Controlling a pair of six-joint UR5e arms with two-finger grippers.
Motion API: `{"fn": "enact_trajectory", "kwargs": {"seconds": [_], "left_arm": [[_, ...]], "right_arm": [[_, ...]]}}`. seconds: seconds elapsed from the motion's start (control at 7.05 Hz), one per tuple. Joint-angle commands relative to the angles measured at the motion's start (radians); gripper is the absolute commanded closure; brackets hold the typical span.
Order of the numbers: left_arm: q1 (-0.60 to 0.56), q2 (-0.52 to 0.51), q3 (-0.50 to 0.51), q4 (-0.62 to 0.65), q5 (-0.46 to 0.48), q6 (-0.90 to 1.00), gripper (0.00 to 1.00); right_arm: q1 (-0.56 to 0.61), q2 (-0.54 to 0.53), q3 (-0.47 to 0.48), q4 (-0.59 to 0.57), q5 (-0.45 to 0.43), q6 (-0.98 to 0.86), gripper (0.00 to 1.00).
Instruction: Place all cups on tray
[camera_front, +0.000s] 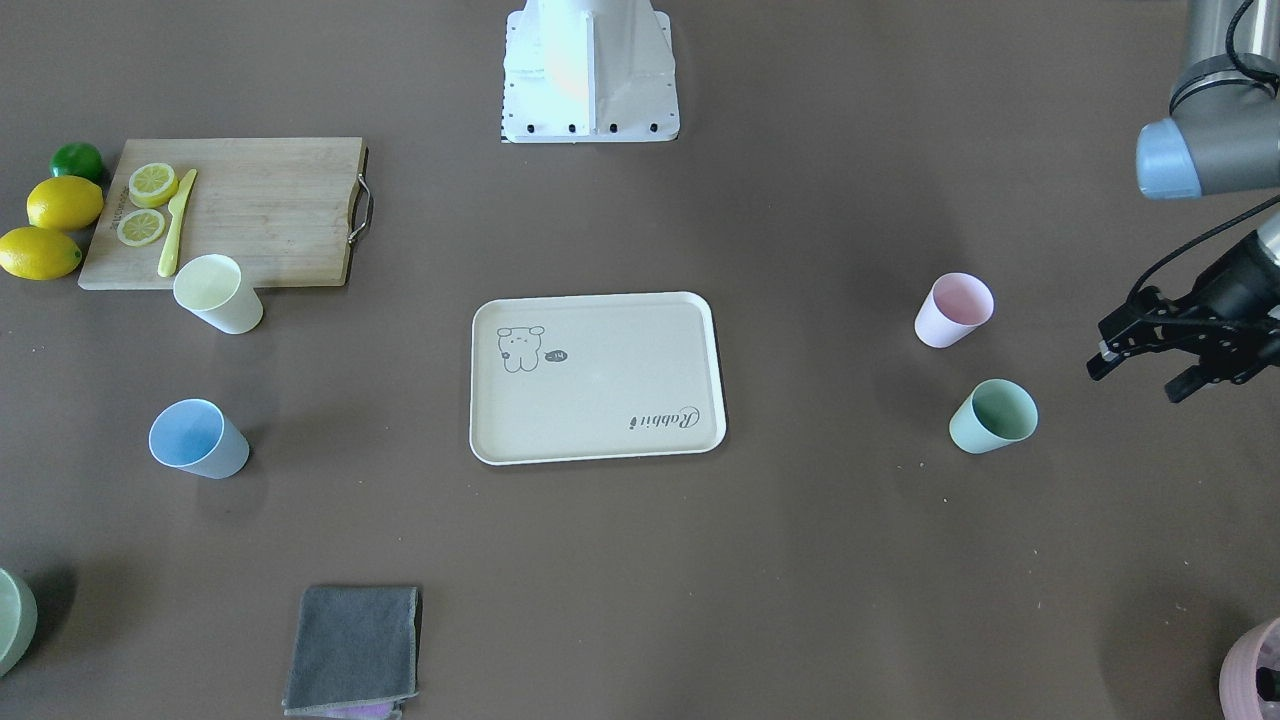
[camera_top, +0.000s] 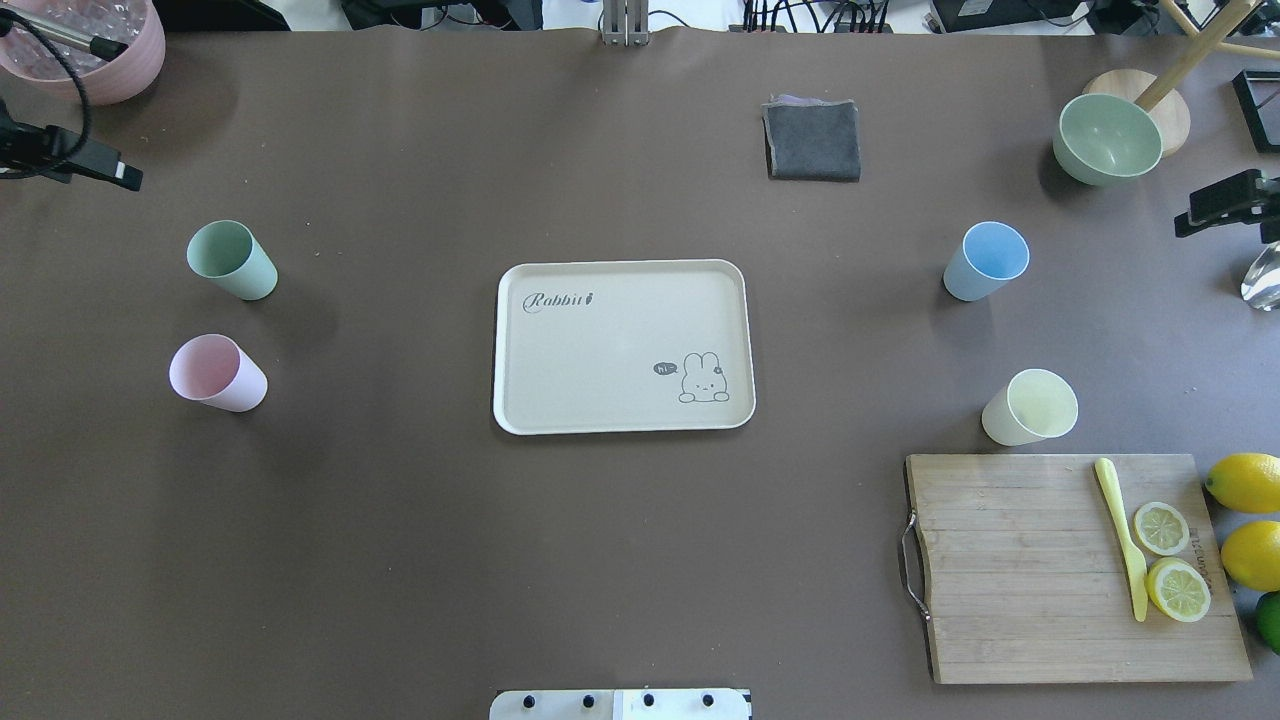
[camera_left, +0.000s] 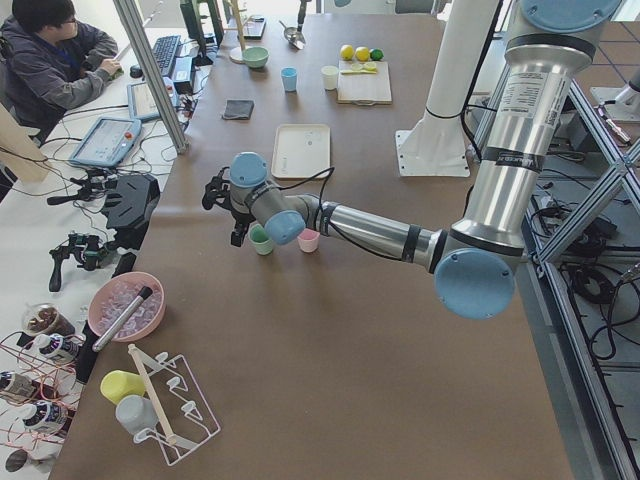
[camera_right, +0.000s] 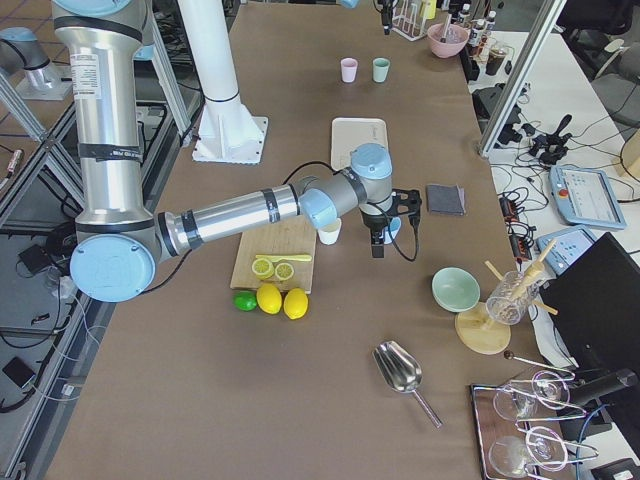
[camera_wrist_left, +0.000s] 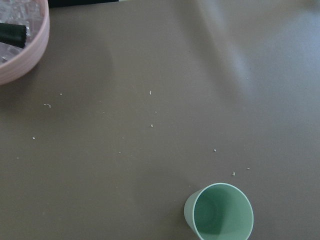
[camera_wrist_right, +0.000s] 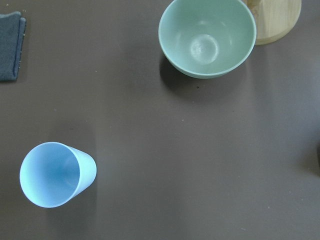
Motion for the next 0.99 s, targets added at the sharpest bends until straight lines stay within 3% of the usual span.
{"fn": "enact_trajectory", "kwargs": {"seconds": [0.0, 0.14, 0.57, 0.71, 0.85], "left_arm": [[0.080, -0.047, 0.076, 0.006, 0.083, -0.021, 0.02], [0.108, -0.047, 0.086, 0.008, 0.122, -0.023, 0.03], [0.151, -0.041, 0.116, -0.005, 0.171, -0.020, 0.28], [0.189, -0.039, 0.116, -0.006, 0.205, -0.021, 0.48], [0.196, -0.030, 0.107, -0.009, 0.208, -0.023, 0.84]], "right_arm": [[-0.051, 0.035, -0.015, -0.008, -0.012, 0.013, 0.00], [-0.059, 0.035, -0.024, -0.008, -0.012, 0.013, 0.00], [-0.062, 0.030, -0.031, -0.008, -0.019, 0.013, 0.00], [-0.068, 0.030, -0.031, -0.008, -0.019, 0.015, 0.00], [-0.074, 0.030, -0.041, -0.006, -0.025, 0.013, 0.00]]}}
